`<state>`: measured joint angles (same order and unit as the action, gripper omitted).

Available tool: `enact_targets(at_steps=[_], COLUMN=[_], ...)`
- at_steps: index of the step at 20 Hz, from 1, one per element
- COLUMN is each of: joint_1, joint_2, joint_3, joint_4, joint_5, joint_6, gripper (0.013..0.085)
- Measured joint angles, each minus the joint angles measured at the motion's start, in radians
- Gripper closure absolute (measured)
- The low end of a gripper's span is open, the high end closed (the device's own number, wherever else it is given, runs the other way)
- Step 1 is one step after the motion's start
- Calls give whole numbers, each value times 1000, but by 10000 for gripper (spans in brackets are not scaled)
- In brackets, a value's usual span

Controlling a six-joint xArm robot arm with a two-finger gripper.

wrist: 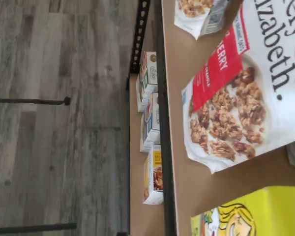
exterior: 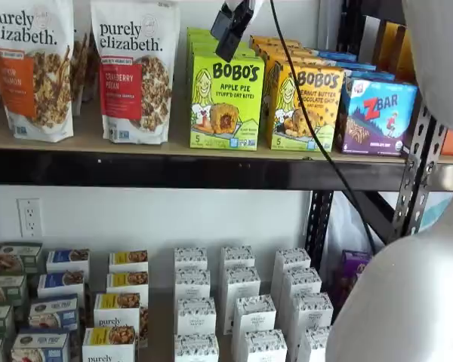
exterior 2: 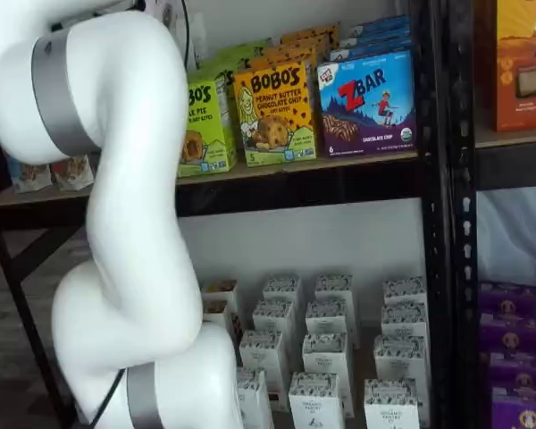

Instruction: Pick the green box on the top shelf, the fourth from the left

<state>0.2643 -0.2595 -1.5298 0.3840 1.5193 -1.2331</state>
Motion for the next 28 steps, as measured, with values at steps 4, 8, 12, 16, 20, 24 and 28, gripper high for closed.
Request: enact_targets(at_steps=[4,8,12,16,20,24,28], joint_1=[-12,-19,-21,-19,-17,-17,-20], joint_2=[28,49,75,94,114,137,162], joint_3=[-28,-47,-73,-88,-103,-125,-152], joint_4=[8,6,-3,-18,-34,-42,-51], joint_5=[9,1,3,-1,0,10,33], joint_6=[-11,-18,-21,-22,-24,-27,-30], gripper=[130,130,130,130,130,130,130])
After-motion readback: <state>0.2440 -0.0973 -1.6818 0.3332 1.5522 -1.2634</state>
